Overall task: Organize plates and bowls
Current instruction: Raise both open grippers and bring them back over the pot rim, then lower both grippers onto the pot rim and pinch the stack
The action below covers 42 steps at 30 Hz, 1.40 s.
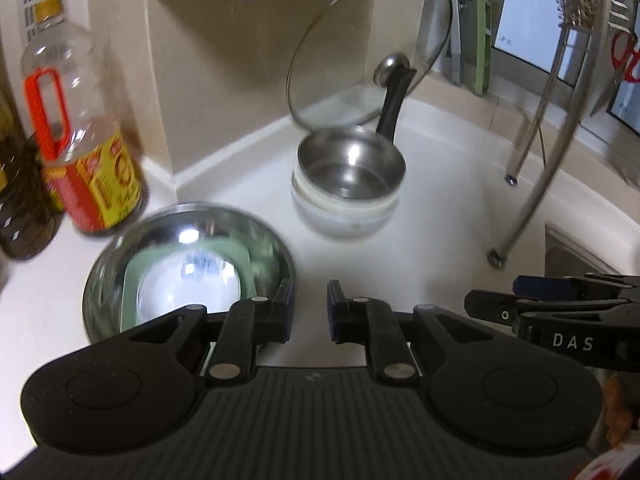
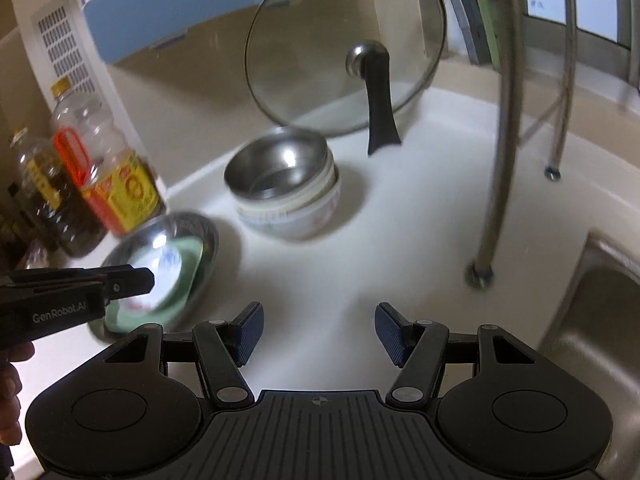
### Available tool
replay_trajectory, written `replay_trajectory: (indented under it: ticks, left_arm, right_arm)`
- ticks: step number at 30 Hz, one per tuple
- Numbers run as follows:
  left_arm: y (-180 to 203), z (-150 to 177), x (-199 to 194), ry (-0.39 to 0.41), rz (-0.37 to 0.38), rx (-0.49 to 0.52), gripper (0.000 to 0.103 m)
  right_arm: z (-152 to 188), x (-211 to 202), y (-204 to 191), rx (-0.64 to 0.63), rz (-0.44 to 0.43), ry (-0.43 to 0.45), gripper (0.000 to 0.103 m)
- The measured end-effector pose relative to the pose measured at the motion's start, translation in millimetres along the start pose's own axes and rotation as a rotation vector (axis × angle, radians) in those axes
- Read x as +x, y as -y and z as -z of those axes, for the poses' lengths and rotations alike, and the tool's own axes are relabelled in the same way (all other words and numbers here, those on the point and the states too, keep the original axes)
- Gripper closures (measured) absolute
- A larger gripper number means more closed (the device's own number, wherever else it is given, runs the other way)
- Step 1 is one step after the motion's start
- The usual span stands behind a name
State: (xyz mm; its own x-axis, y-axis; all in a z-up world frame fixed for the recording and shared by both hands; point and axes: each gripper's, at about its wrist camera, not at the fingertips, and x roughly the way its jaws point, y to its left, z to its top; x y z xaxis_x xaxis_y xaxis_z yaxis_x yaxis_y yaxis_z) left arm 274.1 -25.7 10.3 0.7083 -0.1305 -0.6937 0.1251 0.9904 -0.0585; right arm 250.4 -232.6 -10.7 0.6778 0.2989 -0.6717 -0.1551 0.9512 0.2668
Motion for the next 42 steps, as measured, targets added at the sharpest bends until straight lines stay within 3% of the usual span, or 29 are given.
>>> replay_trajectory:
  ticks: [10, 13, 22, 32, 34, 36, 42]
  left_arm:
    - [-6, -57, 48, 0.041, 0.058, 0.015, 0.087]
    - [-9, -73, 66, 0.035, 0.067, 0.011, 0.082]
    - [-16, -98, 116, -0.032, 0.088, 0.011, 0.078]
    - [-12, -104, 154, -0.078, 0.072, 0.024, 0.078]
    - [-12, -104, 159, -0.086, 0.071, 0.027, 0.078]
    - [-12, -104, 162, -0.097, 0.071, 0.027, 0.078]
    - [-10, -105, 168, -0.098, 0.063, 0.035, 0.079]
  right_arm:
    - [-60, 37, -4, 0.001, 0.037, 0.077, 0.041]
    - [-76, 50, -5, -0.003, 0.05, 0.086, 0.041]
    - [-106, 99, 5, 0.03, 0.055, 0.029, 0.041]
    - [-110, 142, 8, 0.024, 0.086, -0.03, 0.042]
    - [-110, 148, 7, 0.018, 0.093, -0.036, 0.045]
    - [-109, 153, 8, 0.019, 0.098, -0.043, 0.06]
    - [-108, 162, 10, 0.029, 0.108, -0.062, 0.073]
